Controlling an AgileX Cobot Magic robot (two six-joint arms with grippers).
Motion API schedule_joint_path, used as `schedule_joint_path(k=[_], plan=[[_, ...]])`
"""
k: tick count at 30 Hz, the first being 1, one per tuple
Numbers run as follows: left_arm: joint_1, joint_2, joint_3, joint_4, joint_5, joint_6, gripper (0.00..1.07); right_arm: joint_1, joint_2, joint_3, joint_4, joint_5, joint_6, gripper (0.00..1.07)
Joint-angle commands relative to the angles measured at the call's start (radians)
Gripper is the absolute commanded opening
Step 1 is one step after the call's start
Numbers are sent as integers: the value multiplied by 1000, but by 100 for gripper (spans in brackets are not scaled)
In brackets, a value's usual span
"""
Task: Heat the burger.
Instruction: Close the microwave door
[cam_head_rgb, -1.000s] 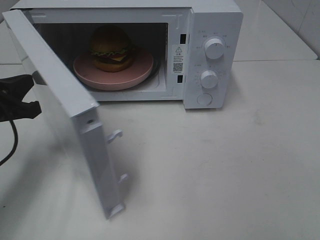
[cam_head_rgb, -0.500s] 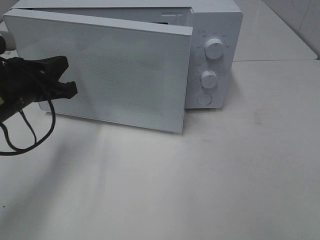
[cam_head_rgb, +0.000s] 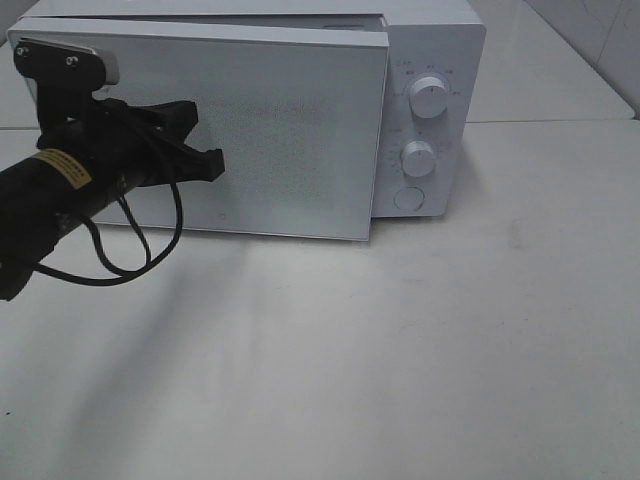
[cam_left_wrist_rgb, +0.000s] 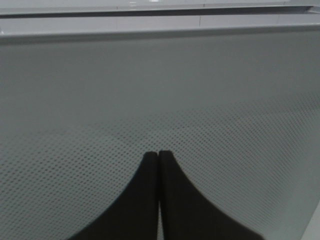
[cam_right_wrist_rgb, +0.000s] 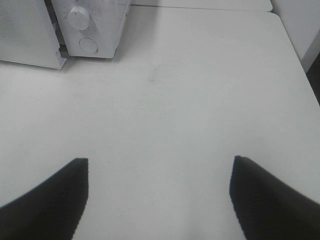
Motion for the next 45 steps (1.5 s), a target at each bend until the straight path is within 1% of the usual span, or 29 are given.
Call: schedule_joint_path(k=[1, 5, 6, 7, 8, 9, 10, 11, 12, 14, 15, 18, 20, 21, 23, 24, 25, 26, 27, 28, 29, 32, 37, 39, 40, 41, 43, 44, 45], plan=[[-36, 23, -51, -34, 22, 6, 0, -6, -27, -1, 1, -7, 1, 75], [-57, 41, -79, -58, 34, 23, 0, -6, -27, -1, 1, -7, 1, 75], [-70, 50, -106, -78, 60, 43, 0, -6, -27, -1, 1, -7, 2, 75], [-70, 50, -106, -78, 60, 43, 0, -6, -27, -1, 1, -7, 2, 75], [-76, 56, -122, -93, 76, 57, 0, -6, -27, -1, 1, -7, 2, 75], [-90, 68, -149, -115, 99, 80, 0, -6, -27, -1, 1, -7, 2, 75], [-90, 68, -149, -115, 99, 80, 0, -6, -27, -1, 1, -7, 2, 75], [-100, 79, -176, -141, 119, 102, 0, -6, -27, -1, 1, -7, 2, 75], [-100, 79, -176, -141, 119, 102, 0, -6, -27, -1, 1, -7, 2, 75], [-102, 94, -222, -164, 150, 110, 0, -6, -27, -1, 1, -7, 2, 75], [-102, 94, -222, -164, 150, 110, 0, -6, -27, -1, 1, -7, 2, 75], [-102, 109, -263, -173, 187, 113, 0, -6, -27, -1, 1, -7, 2, 75], [-102, 119, -309, -183, 211, 126, 0, -6, -27, -1, 1, -7, 2, 75], [-102, 119, -309, -183, 211, 126, 0, -6, -27, -1, 1, -7, 2, 75], [-102, 133, -359, -214, 241, 152, 0, -6, -27, -1, 1, -7, 2, 75], [-102, 133, -359, -214, 241, 152, 0, -6, -27, -1, 1, -7, 2, 75], [-102, 146, -394, -255, 272, 186, 0, -6, -27, -1, 1, -7, 2, 75], [-102, 152, -412, -279, 289, 206, 0, -6, -27, -1, 1, -7, 2, 75], [-102, 152, -412, -279, 289, 206, 0, -6, -27, -1, 1, -7, 2, 75], [-102, 163, -441, -319, 319, 239, 0, -6, -27, -1, 1, -7, 2, 75], [-102, 167, -451, -334, 330, 250, 0, -6, -27, -1, 1, -7, 2, 75], [-102, 166, -457, -336, 335, 255, 0, -6, -27, -1, 1, -7, 2, 75], [-112, 147, -451, -319, 427, 252, 0, -6, -27, -1, 1, -7, 2, 75], [-136, 121, -417, -319, 451, 252, 0, -6, -27, -1, 1, -7, 2, 75], [-136, 121, -417, -319, 451, 252, 0, -6, -27, -1, 1, -7, 2, 75], [-159, 99, -385, -320, 439, 252, 0, -6, -27, -1, 1, -7, 2, 75], [-168, 86, -370, -320, 431, 252, 0, -6, -27, -1, 1, -7, 2, 75], [-192, 61, -332, -320, 429, 252, 0, -6, -27, -1, 1, -7, 2, 75], [-192, 61, -332, -320, 429, 252, 0, -6, -27, -1, 1, -7, 2, 75]])
